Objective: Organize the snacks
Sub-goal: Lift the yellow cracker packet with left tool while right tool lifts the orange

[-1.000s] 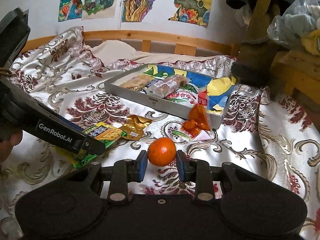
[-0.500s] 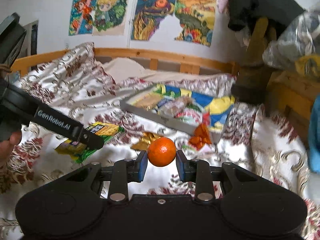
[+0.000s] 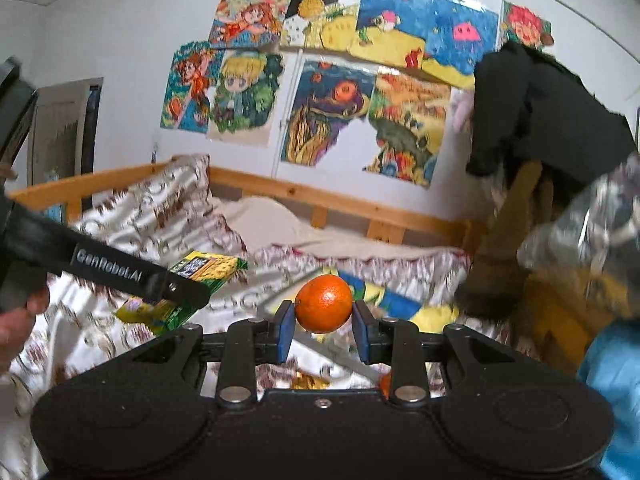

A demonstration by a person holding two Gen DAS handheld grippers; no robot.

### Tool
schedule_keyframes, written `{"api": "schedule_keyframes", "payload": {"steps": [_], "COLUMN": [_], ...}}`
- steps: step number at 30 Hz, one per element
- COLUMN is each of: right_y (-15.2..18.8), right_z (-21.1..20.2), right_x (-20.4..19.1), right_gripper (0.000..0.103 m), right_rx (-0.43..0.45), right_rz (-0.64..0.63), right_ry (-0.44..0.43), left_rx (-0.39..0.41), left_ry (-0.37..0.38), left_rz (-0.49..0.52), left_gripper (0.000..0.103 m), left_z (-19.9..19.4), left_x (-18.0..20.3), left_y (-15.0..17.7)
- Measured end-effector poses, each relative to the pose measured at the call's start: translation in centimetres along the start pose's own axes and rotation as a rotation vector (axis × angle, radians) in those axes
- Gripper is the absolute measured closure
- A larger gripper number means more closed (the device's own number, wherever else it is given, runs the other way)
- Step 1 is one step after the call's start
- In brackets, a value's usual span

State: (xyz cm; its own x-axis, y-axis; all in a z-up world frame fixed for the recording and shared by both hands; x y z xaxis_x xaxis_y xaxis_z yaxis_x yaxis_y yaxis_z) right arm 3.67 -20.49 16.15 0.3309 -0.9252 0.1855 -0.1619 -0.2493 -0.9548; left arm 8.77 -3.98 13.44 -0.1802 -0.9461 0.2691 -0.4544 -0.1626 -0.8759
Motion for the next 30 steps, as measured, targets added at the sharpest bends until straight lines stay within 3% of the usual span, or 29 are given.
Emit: {"api": "schedule_keyframes", "payload": {"steps": [9,18,23,30], "right_y": [-10.1,-16.7,-18.5,-18.5], "right_z": [-1.8,-4.3,-3.9,1.2], "right_x": [0.1,0.3,0.3,1.7], "right_gripper": [0.07,0.07,0.07,0.07], "right_rx": [0.004,0.022,0.014,0.034], "right_rz": [0.013,0.068,0.076,0.108], "right_ry": [0.002,0.007,0.0,-0.024], "left_rx": [0.128,0.161,0.164,0.17], "left_ry": [-0.027,-0.015,-0.034,-0.042], "left_rz": [0.026,-0.005,-0.018,-0.008], "left_gripper": [0.049,0.049,0.049,0.049], "left_z": [-7.2,-10.8,-10.6,-4.6], "left_x": [0.4,2.0,1.8,1.1], "left_y": [-6.9,-10.6,-12.0,-14.0]}}
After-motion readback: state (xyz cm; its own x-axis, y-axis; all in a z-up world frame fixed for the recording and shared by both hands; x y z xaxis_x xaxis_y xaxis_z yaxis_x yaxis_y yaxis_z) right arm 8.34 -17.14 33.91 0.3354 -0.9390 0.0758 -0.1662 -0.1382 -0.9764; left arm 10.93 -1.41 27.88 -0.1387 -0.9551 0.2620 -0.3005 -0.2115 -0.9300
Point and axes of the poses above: each gripper's, at about its wrist camera, not at the fingertips, and z roughly the way its jaws point, x to its right, y to its underside, the point moved 6 cm from there along z, roughly the way its jaws point, and after that the axes turned 7 degrees about x, right-handed, at the moved point
